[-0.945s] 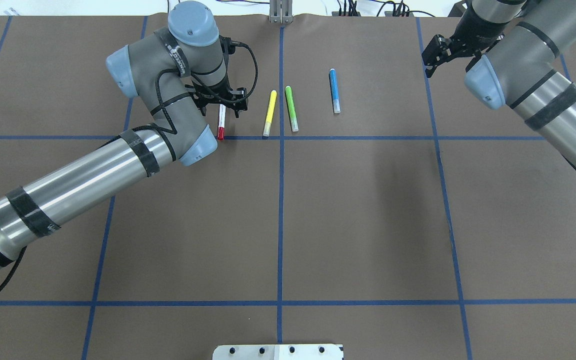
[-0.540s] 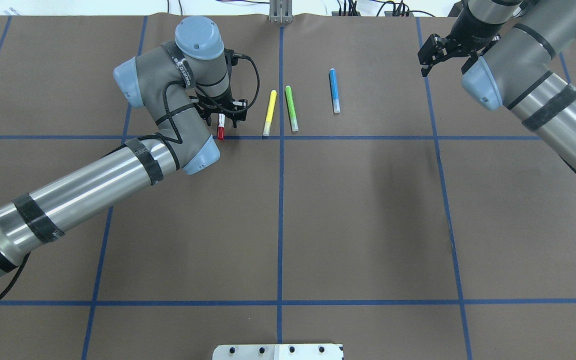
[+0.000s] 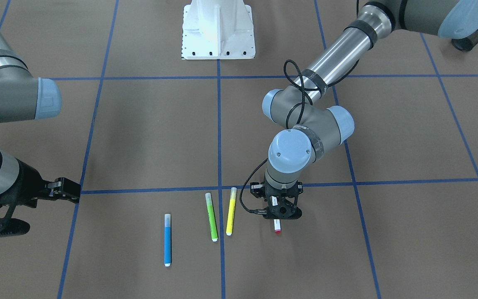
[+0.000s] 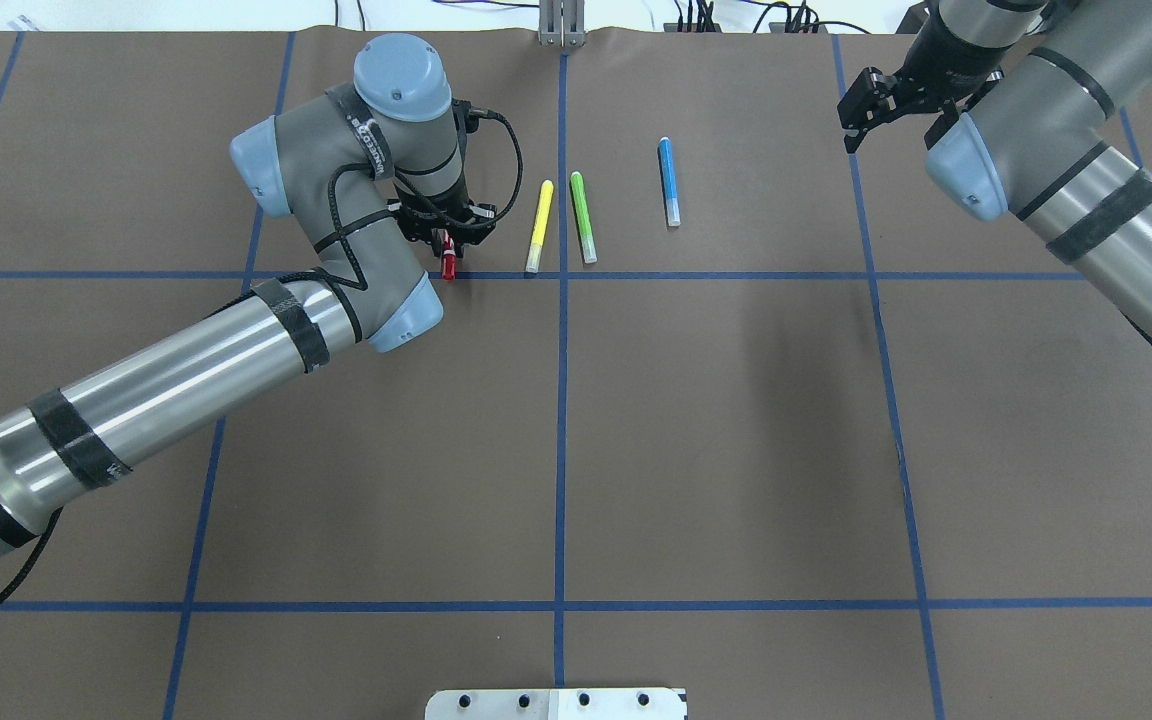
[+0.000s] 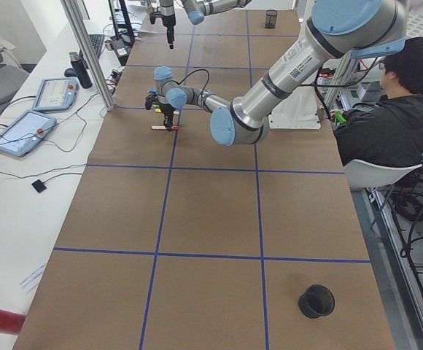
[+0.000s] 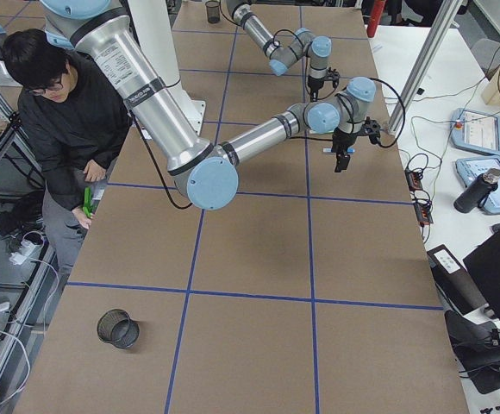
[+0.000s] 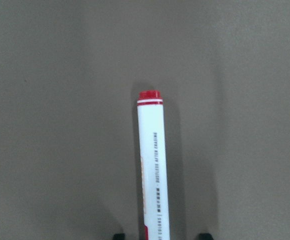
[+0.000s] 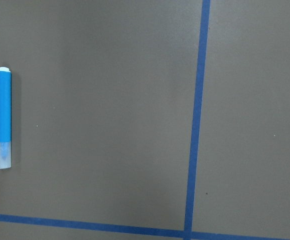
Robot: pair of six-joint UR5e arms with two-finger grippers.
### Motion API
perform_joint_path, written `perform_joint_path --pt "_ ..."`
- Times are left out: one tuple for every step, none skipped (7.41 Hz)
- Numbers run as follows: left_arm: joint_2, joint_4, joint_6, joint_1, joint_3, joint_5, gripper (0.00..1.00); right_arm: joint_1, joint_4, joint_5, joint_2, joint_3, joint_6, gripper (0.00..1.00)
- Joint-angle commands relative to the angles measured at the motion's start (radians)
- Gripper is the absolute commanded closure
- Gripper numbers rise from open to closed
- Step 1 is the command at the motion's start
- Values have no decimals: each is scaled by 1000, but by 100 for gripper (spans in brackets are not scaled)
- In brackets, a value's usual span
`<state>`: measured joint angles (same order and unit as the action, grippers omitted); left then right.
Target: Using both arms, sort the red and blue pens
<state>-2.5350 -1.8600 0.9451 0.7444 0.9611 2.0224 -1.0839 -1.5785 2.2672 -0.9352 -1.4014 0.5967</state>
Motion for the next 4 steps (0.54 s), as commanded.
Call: perform_joint_path --pt "-1 8 4 4 16 7 100 -2 0 0 -2 -1 0 0" --pt "-1 34 4 22 40 15 100 -1 0 0 -2 -1 0 0" --pt "-1 91 3 42 72 40 100 -1 0 0 -2 -1 2 0" --pt "-1 113 3 67 91 74 100 -1 0 0 -1 1 3 0"
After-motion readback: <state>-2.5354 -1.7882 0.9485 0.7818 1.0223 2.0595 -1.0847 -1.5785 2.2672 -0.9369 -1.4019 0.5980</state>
